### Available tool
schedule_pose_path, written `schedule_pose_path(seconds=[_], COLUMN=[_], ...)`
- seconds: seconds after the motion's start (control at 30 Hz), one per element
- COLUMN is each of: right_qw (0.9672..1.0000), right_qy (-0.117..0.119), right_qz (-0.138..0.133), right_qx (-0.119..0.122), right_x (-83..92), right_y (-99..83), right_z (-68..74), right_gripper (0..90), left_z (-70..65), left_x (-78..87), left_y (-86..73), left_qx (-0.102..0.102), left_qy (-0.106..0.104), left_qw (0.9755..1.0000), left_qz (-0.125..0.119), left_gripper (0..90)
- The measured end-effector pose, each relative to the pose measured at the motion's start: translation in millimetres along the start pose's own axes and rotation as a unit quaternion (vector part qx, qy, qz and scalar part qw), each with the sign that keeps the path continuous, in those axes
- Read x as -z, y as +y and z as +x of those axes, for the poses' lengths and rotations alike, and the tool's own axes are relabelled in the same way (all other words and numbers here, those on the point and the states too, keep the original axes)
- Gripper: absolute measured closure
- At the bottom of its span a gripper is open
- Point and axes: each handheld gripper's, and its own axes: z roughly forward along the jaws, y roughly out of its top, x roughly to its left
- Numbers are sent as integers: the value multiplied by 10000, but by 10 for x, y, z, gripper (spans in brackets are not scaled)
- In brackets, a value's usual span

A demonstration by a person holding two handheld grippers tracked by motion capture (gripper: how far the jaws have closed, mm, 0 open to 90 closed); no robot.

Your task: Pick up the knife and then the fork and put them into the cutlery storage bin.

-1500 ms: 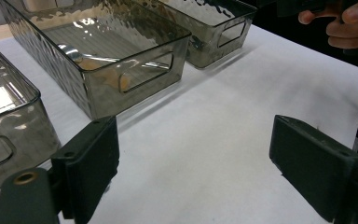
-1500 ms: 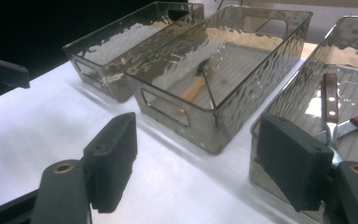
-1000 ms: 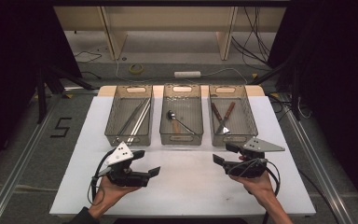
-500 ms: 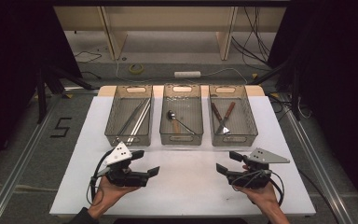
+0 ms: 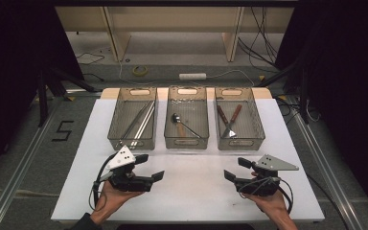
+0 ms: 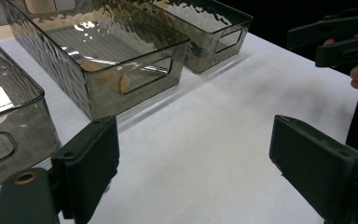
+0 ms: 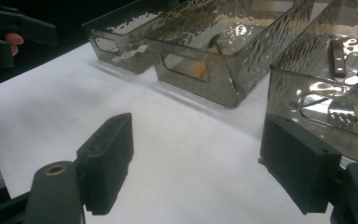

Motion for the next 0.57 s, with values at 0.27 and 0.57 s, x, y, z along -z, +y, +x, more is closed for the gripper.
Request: schedule_pose_path(seconds=[0.27,0.57], right_qw=[10000,10000], right_qy=[-19,-34], right_qz=[-1,-5], right_qx=[4,-6], right_x=[1,1], right_y=[4,7], right_z=[-2,-4], right_gripper=[266,266], left_z=[0,0], left_x=[0,-1], left_y=[0,0], left_qx=[-1,-1], left_qy=[-1,1], left_qw=[10000,10000], left_qz=[3,1], left_gripper=[153,153])
